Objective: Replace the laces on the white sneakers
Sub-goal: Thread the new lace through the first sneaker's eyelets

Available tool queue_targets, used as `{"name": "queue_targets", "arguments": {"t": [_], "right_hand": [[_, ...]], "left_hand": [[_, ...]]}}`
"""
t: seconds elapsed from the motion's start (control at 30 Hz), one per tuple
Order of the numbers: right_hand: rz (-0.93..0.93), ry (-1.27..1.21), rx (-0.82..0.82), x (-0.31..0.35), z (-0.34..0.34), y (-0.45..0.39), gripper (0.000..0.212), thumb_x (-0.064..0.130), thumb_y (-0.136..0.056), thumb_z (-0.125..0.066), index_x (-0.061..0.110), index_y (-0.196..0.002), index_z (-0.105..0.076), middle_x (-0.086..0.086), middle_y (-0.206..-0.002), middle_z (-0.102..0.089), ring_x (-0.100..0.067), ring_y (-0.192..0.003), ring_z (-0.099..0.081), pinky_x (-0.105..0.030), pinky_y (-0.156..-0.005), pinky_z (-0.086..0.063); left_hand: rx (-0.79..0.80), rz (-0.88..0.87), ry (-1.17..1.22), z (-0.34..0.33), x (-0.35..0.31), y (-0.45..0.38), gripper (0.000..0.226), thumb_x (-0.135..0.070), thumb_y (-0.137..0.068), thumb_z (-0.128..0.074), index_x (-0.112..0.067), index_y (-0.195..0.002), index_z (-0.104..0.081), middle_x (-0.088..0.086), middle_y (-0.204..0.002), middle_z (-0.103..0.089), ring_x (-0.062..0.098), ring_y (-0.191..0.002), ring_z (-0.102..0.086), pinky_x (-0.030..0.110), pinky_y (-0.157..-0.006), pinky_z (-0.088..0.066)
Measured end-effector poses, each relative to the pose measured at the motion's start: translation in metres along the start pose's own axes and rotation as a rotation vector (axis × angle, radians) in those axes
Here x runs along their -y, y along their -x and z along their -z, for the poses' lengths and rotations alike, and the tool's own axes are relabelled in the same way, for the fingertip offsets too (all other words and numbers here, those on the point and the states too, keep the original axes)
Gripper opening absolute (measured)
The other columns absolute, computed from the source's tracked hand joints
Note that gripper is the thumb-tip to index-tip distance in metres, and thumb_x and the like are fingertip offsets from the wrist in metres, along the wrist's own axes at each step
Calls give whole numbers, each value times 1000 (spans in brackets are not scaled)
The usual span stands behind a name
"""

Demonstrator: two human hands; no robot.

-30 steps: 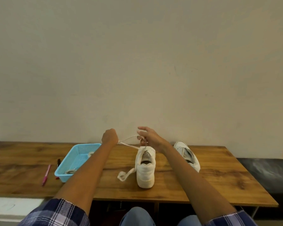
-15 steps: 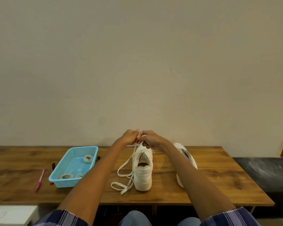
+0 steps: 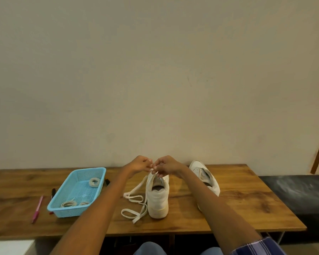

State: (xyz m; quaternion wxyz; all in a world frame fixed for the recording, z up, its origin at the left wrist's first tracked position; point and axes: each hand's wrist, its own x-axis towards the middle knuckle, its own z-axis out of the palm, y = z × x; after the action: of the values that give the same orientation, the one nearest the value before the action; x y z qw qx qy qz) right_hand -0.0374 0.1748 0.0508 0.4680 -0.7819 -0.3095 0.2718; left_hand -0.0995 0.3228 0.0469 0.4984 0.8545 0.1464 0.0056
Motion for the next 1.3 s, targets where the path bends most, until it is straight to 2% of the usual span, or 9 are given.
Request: {"name": "queue_targets", "arguments": {"t": [0.17,0.3,0.43,0.53,0.63,0.7,0.87,1.03,1.3], "right_hand": [[39,75,-52,-1,-5,-10,13,-1,-87,-61,8,-78,-58,-11,-72,-64,-18,-60,-62,-19,-56,-55],[65,60,-106,-14,-2,-12,12,4,-82,-69,1,-91,-62,-9,-75,-65,-14,-61,-63,-17,-56,-55],[76,200,-335,-38,-6,-18,36,32,-88,-64,1,-107,-63,-13,-102,-68,-20,-88,-64,-31,-77,-55],[-35,529,-172,-54,-11,-20,51,41,-83,-66,6,-120,-58,-7,-112,-62,-22,-103,-57,-28,-80,-45],[-105,689,-136,-60,-25,-24,26,36,-84,-63,12,-80,-52,-5,-85,-55,-20,-83,-51,-28,-66,-45],[-107,765,-220,-63,-32,-30,25,32,-88,-54,13,-73,-46,-9,-91,-57,-19,-79,-49,-29,-66,-46],[-62,837,-306,-64,-39,-40,25,26,-95,-49,7,-111,-55,-11,-116,-53,-22,-101,-55,-25,-71,-40],[-18,351,-593,-92,-42,-45,22,20,-97,-42,6,-99,-60,-11,-101,-63,-15,-81,-50,-13,-55,-29],[-30,-28,-695,-102,-53,-51,25,17,-97,-42,3,-93,-62,-10,-94,-63,-22,-89,-55,-30,-73,-40]], "left_hand": [[172,190,77,-9,-9,-2,34,-25,-103,-33,-6,-86,-56,9,-77,-60,15,-66,-57,25,-65,-52],[217,228,-54,-7,-4,-10,30,-24,-102,-38,-6,-89,-59,4,-75,-54,7,-56,-41,15,-46,-33],[-69,157,-104,-4,10,-21,20,-6,-96,-50,2,-100,-67,3,-71,-57,7,-56,-44,14,-47,-36],[-314,173,-58,-9,25,-31,17,-6,-94,-53,2,-94,-69,10,-87,-65,13,-70,-55,23,-68,-48],[-291,260,0,-30,38,-40,17,-1,-91,-55,-2,-80,-67,11,-82,-64,10,-64,-58,23,-64,-46],[-316,243,21,-47,41,-44,19,-5,-92,-55,-4,-78,-67,12,-85,-63,16,-73,-56,26,-68,-42],[-579,195,68,-86,37,-54,22,-10,-95,-45,-2,-90,-65,11,-90,-63,23,-81,-54,29,-70,-39],[-627,140,82,-95,38,-57,20,-7,-93,-49,0,-96,-68,14,-99,-68,27,-90,-59,28,-73,-40],[-602,76,30,-96,40,-54,21,5,-84,-49,-9,-79,-63,4,-80,-61,16,-78,-52,20,-58,-34]]}}
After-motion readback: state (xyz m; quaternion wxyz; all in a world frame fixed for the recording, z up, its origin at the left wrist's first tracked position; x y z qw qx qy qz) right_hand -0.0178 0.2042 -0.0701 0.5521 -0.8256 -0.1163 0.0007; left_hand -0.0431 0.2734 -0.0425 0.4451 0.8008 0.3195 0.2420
